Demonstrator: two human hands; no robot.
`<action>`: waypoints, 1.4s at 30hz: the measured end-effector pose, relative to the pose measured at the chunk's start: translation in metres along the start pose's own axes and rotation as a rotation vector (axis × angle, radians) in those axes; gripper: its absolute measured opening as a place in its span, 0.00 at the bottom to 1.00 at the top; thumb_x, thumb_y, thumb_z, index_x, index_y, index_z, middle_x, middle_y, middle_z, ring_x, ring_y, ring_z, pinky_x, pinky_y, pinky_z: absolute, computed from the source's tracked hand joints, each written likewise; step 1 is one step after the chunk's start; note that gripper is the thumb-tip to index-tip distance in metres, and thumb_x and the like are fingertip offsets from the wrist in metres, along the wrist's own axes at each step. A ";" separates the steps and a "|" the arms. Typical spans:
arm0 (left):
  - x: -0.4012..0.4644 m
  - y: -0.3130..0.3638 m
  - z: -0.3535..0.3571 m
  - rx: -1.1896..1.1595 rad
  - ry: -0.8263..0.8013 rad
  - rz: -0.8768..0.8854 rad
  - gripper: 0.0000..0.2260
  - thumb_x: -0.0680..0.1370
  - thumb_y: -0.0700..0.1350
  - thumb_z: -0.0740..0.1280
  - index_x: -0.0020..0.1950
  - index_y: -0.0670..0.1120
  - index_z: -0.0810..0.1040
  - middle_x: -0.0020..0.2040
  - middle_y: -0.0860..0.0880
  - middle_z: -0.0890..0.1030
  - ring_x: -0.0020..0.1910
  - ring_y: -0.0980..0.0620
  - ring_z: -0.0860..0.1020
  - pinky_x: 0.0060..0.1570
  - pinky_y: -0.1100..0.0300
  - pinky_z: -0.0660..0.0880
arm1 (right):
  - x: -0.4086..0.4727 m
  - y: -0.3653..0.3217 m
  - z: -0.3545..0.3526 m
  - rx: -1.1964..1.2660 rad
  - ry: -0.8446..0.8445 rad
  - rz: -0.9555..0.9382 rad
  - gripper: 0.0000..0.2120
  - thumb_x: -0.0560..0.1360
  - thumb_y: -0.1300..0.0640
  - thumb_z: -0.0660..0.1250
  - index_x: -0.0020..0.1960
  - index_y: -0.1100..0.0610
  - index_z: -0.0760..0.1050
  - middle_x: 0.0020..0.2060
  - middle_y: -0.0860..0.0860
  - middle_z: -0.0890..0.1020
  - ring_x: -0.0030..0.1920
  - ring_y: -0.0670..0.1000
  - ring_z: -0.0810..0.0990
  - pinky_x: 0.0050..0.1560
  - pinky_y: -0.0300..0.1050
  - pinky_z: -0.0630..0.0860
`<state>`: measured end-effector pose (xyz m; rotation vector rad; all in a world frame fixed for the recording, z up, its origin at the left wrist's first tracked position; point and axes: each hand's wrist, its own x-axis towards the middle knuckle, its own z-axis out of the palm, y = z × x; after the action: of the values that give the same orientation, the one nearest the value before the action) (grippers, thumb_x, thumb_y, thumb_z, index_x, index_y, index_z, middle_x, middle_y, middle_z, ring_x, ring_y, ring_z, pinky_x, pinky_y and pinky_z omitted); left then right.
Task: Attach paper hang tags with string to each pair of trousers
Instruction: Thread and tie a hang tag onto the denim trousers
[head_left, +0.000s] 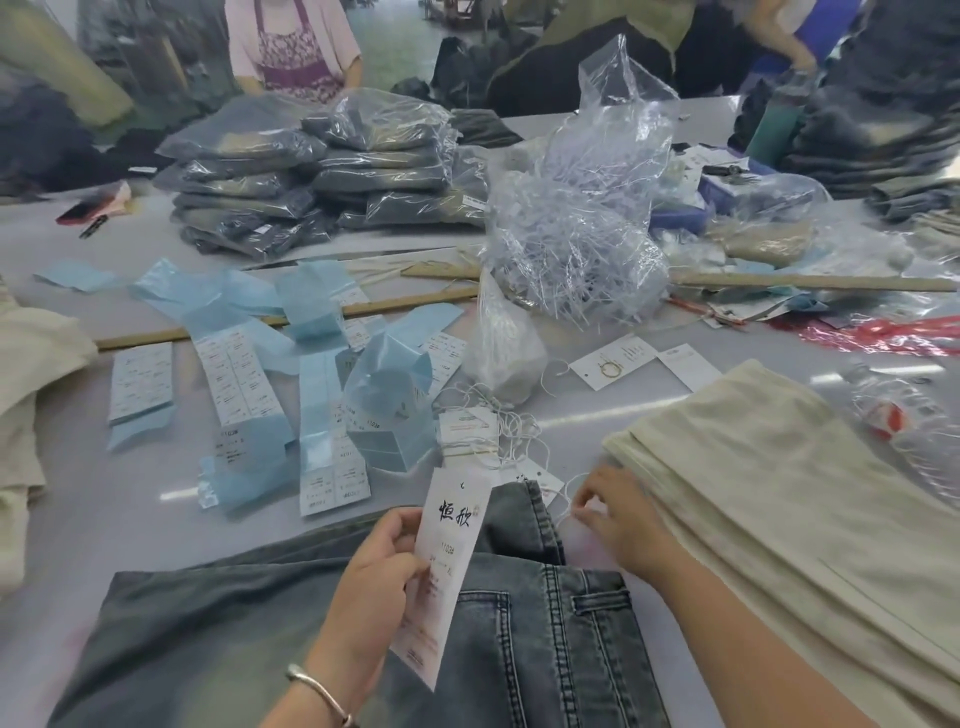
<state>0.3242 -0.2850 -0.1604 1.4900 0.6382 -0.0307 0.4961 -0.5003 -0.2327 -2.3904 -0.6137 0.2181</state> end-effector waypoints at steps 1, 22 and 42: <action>-0.003 0.002 0.000 0.006 -0.004 0.001 0.22 0.76 0.30 0.56 0.46 0.54 0.82 0.47 0.48 0.85 0.41 0.51 0.80 0.47 0.53 0.72 | -0.005 -0.003 -0.007 0.211 0.088 0.061 0.10 0.74 0.64 0.70 0.39 0.52 0.73 0.41 0.50 0.77 0.42 0.47 0.71 0.46 0.40 0.66; -0.121 0.056 0.010 0.021 -0.160 0.674 0.11 0.72 0.40 0.71 0.52 0.53 0.80 0.42 0.44 0.84 0.41 0.45 0.85 0.37 0.54 0.81 | -0.143 -0.209 -0.075 0.298 0.469 -0.353 0.06 0.69 0.63 0.76 0.42 0.53 0.85 0.35 0.43 0.84 0.36 0.41 0.81 0.38 0.32 0.75; -0.149 0.062 0.009 -0.198 -0.174 0.610 0.09 0.66 0.45 0.79 0.44 0.44 0.85 0.39 0.45 0.84 0.35 0.55 0.79 0.35 0.64 0.73 | -0.187 -0.225 -0.079 0.105 0.605 -0.401 0.04 0.69 0.58 0.74 0.37 0.53 0.81 0.30 0.44 0.80 0.30 0.44 0.75 0.31 0.45 0.75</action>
<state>0.2276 -0.3401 -0.0435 1.4165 0.0273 0.3594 0.2727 -0.4816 -0.0286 -2.0234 -0.7380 -0.6069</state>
